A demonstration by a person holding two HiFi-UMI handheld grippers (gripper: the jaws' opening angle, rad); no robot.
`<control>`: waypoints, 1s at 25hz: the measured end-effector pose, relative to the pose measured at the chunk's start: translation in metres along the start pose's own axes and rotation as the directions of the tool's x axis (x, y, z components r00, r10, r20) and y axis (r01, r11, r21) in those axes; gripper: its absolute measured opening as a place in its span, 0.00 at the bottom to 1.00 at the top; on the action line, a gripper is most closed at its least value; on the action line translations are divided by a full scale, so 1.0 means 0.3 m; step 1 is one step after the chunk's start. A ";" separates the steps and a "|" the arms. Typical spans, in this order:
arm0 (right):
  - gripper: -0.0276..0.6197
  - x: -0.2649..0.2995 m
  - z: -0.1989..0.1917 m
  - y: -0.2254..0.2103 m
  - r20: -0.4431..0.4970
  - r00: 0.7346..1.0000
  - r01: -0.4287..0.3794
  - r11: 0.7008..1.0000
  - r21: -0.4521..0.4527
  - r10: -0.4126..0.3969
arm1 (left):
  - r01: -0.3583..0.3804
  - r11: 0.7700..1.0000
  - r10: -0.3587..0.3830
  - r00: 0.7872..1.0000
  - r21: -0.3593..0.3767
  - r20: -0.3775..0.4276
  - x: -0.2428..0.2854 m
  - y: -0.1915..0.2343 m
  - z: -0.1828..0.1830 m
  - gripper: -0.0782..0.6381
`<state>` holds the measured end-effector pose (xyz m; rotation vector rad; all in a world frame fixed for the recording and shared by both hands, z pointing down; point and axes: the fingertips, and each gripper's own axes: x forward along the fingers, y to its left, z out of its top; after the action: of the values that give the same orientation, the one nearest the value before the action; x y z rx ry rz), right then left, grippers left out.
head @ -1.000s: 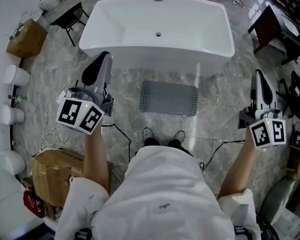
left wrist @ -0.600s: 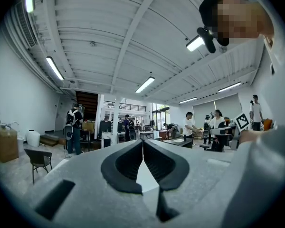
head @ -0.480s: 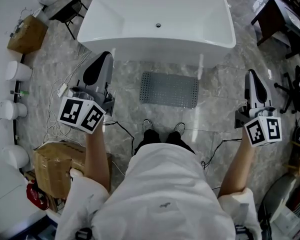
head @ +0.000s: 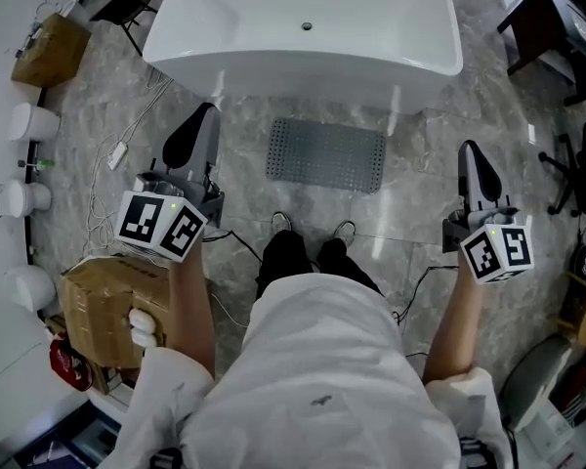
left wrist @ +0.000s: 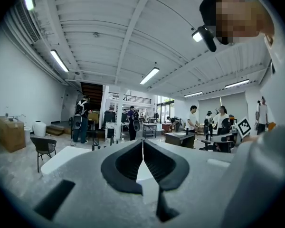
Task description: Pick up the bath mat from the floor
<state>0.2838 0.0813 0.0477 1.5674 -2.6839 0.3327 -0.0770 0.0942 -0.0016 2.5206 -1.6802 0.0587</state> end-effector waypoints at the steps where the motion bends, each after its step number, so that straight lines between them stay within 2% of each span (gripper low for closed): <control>1: 0.05 0.000 -0.020 -0.001 -0.012 1.000 -0.003 1.000 0.009 0.003 | -0.002 1.000 0.002 1.000 -0.004 -0.006 -0.001 -0.005 -0.011 0.13; 6: 0.05 0.028 -0.099 0.013 -0.057 0.998 -0.009 0.999 0.047 0.012 | -0.007 1.000 0.006 0.999 -0.017 -0.036 -0.002 0.012 -0.062 0.13; 14: 0.06 0.122 -0.174 0.097 -0.105 0.994 0.014 0.998 0.055 -0.008 | 0.005 0.999 -0.008 0.998 -0.038 -0.067 -0.005 0.146 -0.137 0.13; 20: 0.06 0.234 -0.209 0.168 -0.142 0.987 0.080 0.995 0.054 -0.072 | 0.053 0.997 -0.058 0.994 -0.052 -0.088 0.046 0.313 -0.178 0.13; 25: 0.06 0.333 -0.297 0.234 -0.199 0.970 0.159 0.984 0.079 -0.141 | 0.107 0.992 -0.114 0.984 -0.064 -0.134 0.103 0.465 -0.262 0.13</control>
<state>0.1654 0.0458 0.1347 1.6555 -2.4221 0.5811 -0.1914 0.0218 0.0892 2.5007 -1.4684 0.1690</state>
